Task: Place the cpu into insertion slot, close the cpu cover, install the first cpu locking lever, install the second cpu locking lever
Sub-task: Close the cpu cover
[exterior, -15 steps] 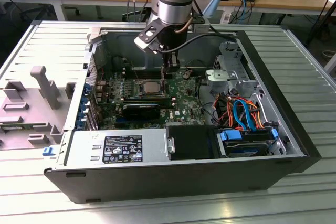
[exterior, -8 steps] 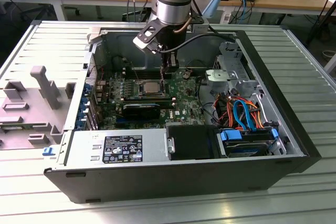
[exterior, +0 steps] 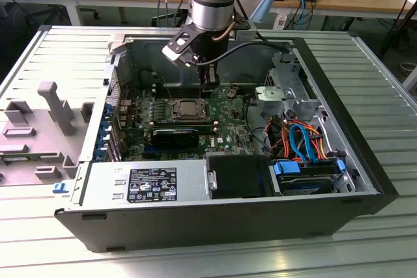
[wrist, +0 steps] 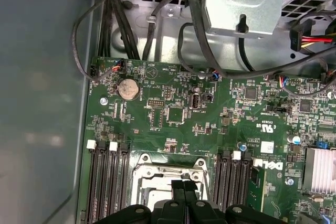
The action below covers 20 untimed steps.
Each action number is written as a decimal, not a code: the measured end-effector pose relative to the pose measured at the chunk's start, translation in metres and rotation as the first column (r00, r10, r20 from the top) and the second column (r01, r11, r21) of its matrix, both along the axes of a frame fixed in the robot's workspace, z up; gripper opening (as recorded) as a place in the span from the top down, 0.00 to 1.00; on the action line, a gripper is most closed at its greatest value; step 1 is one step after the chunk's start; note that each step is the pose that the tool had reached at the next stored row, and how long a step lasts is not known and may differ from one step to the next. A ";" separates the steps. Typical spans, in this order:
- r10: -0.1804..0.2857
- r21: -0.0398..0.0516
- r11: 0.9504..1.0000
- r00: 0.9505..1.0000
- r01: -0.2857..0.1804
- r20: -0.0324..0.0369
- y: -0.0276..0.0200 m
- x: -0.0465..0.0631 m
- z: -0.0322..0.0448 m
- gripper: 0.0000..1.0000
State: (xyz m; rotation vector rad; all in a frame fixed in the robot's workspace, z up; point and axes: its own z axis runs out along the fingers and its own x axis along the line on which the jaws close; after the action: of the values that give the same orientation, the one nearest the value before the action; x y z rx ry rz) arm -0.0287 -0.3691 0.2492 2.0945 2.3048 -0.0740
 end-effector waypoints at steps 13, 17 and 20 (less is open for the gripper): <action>0.000 0.000 1.000 1.000 0.000 0.000 -0.0001 -0.012 -0.0011 0.89; 0.000 0.000 1.000 1.000 0.000 0.000 -0.0001 -0.015 -0.0013 0.89; 0.000 0.000 1.000 1.000 0.000 0.000 -0.0001 -0.023 -0.0016 0.89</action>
State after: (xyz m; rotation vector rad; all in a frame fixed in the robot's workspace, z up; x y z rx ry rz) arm -0.0521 -0.3692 0.2475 2.0945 2.3048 -0.0740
